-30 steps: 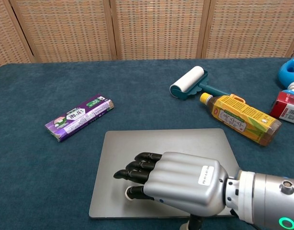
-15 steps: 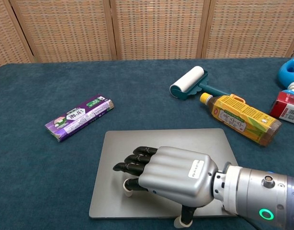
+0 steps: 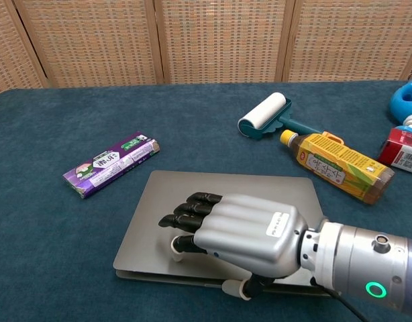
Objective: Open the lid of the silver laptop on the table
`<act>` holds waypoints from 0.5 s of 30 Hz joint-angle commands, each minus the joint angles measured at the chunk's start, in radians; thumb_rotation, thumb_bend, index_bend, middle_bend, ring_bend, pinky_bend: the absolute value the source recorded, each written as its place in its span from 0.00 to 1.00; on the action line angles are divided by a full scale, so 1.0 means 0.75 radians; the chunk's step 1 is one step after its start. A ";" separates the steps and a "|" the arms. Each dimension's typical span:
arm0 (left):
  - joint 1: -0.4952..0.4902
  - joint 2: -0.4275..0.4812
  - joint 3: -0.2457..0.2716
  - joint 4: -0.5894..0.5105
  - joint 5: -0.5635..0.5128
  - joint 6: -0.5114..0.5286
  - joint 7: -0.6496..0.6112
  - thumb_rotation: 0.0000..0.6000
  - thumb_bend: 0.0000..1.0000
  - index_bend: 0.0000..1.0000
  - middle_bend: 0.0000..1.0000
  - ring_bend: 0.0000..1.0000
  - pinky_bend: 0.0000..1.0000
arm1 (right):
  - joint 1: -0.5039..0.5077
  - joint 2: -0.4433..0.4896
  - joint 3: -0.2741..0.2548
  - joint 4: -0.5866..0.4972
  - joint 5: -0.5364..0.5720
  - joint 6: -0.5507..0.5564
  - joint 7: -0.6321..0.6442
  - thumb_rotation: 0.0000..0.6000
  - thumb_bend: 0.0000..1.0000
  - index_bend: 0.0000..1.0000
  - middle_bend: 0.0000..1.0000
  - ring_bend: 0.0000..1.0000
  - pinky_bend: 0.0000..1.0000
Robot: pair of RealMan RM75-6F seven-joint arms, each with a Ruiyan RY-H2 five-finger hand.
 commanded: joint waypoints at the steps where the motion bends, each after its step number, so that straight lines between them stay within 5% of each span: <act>1: 0.000 0.000 -0.001 -0.001 -0.001 -0.001 0.001 1.00 0.00 0.00 0.00 0.00 0.00 | 0.001 0.006 -0.002 0.006 -0.009 0.022 0.010 1.00 0.54 0.32 0.12 0.00 0.00; 15: -0.004 -0.001 -0.001 -0.001 -0.007 -0.008 0.005 1.00 0.00 0.00 0.00 0.00 0.00 | -0.035 0.014 0.037 0.133 -0.143 0.323 -0.004 1.00 0.61 0.20 0.11 0.03 0.00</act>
